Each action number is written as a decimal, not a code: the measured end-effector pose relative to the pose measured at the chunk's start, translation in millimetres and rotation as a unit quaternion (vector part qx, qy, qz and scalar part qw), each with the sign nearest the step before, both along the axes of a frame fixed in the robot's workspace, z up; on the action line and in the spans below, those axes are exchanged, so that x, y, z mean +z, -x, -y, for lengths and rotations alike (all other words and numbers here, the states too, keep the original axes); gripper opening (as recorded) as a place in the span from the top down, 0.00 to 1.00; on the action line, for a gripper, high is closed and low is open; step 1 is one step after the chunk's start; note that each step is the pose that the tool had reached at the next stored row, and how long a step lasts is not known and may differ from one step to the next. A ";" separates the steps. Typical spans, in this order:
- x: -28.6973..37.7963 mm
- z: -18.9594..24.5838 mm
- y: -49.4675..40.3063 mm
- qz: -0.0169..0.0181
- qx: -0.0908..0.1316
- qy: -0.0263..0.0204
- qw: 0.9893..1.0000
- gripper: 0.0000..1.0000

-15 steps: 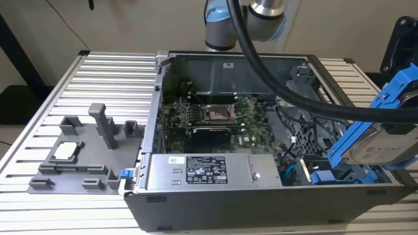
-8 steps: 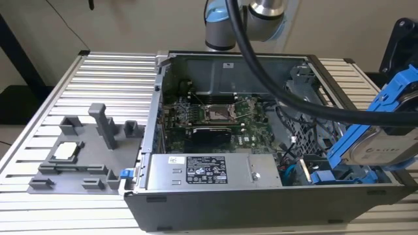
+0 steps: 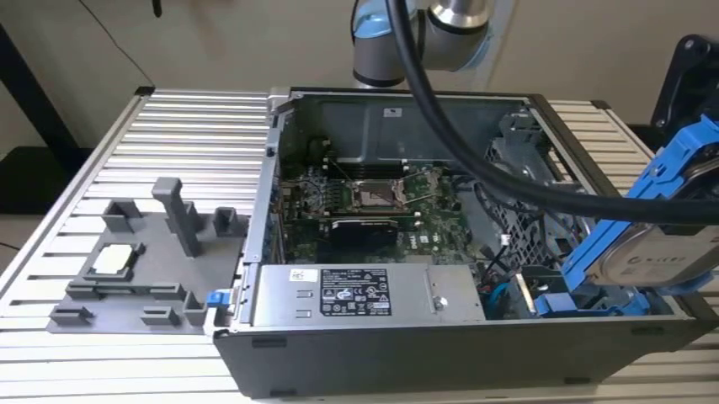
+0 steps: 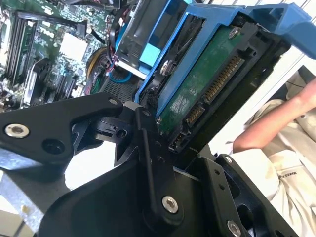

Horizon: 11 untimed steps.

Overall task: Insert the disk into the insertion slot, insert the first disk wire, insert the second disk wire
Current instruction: 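Insert the disk into the insertion slot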

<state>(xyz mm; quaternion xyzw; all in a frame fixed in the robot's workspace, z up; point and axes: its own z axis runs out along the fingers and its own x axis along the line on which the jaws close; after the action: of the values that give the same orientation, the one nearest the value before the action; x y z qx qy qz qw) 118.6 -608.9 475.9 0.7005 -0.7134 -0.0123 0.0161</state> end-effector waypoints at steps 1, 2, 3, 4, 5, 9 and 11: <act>-0.3 0.0 0.0 0.000 0.000 0.000 1.000 0.67; -0.6 0.0 0.0 0.000 0.000 0.000 1.000 0.67; -0.8 0.0 0.0 0.000 0.000 0.000 1.000 0.67; -1.1 0.0 0.0 0.000 0.000 0.000 1.000 0.67; -1.3 0.0 0.0 0.000 0.000 0.000 1.000 0.67; -2.4 0.0 0.0 0.000 0.000 0.001 1.000 0.67; -3.0 0.0 0.0 0.000 0.000 0.001 1.000 0.67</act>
<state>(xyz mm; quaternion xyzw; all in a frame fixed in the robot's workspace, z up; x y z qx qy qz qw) 118.6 -608.9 473.0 0.7005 -0.7134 -0.0116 0.0166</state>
